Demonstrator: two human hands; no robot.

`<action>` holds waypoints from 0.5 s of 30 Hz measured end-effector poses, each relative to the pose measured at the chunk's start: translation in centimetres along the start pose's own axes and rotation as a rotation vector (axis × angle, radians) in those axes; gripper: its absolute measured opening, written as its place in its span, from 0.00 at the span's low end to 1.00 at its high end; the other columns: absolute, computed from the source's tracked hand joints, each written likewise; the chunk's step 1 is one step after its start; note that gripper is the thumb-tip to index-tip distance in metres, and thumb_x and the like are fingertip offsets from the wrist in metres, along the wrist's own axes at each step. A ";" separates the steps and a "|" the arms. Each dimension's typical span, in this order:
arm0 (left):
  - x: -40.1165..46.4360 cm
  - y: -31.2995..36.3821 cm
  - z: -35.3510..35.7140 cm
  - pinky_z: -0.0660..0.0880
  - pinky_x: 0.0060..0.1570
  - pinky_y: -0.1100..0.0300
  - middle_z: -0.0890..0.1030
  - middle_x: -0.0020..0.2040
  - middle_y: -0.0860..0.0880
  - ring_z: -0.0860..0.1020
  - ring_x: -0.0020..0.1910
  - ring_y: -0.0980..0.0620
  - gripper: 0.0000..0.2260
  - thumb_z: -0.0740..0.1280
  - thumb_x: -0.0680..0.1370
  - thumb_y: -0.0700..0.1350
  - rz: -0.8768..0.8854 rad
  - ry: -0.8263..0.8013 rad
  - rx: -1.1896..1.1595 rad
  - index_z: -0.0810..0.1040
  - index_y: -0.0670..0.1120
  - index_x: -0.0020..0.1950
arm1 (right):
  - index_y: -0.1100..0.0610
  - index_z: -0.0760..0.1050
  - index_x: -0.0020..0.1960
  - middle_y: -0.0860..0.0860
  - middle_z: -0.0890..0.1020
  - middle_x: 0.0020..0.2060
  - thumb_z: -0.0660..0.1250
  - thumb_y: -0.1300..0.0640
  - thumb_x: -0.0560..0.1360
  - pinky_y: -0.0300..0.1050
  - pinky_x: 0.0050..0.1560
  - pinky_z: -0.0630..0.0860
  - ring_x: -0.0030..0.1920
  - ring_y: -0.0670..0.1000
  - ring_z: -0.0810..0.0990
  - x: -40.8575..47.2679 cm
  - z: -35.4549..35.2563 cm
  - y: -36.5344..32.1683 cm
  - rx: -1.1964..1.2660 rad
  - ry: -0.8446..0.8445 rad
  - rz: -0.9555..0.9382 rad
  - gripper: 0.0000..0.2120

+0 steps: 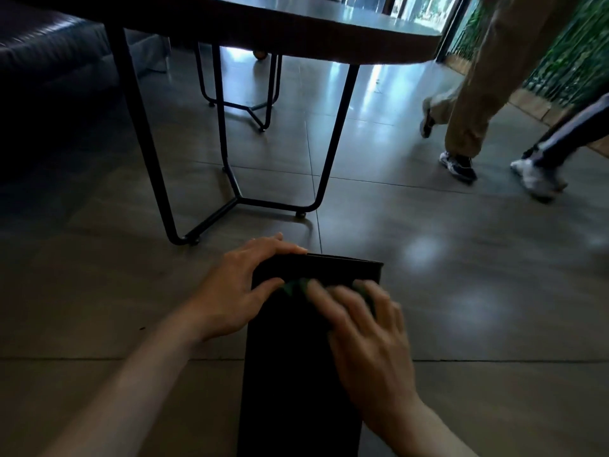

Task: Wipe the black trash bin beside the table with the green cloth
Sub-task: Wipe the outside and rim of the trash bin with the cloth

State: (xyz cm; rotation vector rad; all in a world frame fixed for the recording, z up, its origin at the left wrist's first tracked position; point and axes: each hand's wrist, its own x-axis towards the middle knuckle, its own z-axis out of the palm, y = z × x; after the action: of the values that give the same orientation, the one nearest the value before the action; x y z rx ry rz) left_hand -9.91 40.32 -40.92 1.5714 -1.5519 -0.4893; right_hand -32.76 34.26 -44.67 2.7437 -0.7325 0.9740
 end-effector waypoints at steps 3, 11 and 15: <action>-0.1 0.1 -0.2 0.67 0.74 0.49 0.78 0.67 0.56 0.66 0.75 0.62 0.21 0.70 0.78 0.36 -0.003 0.005 -0.003 0.77 0.57 0.67 | 0.51 0.68 0.76 0.55 0.78 0.62 0.62 0.51 0.81 0.60 0.57 0.75 0.65 0.63 0.74 1.9 0.2 -0.1 -0.063 -0.004 0.061 0.24; -0.2 0.6 0.1 0.66 0.74 0.54 0.78 0.67 0.57 0.65 0.75 0.64 0.23 0.70 0.77 0.35 -0.006 -0.030 -0.023 0.77 0.59 0.65 | 0.43 0.75 0.68 0.48 0.77 0.63 0.55 0.53 0.85 0.50 0.54 0.81 0.63 0.56 0.76 -5.7 0.3 -1.7 -0.166 -0.139 -0.497 0.16; -0.2 0.6 -0.1 0.65 0.74 0.56 0.78 0.66 0.58 0.66 0.74 0.65 0.23 0.70 0.77 0.35 0.000 -0.026 -0.005 0.77 0.58 0.66 | 0.51 0.80 0.68 0.55 0.82 0.61 0.63 0.57 0.81 0.59 0.58 0.76 0.63 0.63 0.76 -0.3 -0.8 0.6 -0.009 0.024 -0.024 0.16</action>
State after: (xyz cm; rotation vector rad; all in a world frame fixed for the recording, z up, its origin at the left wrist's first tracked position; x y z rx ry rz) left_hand -10.22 40.60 -40.46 1.5672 -1.5688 -0.5157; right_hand -33.70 34.04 -44.22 2.7213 -0.6966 0.9946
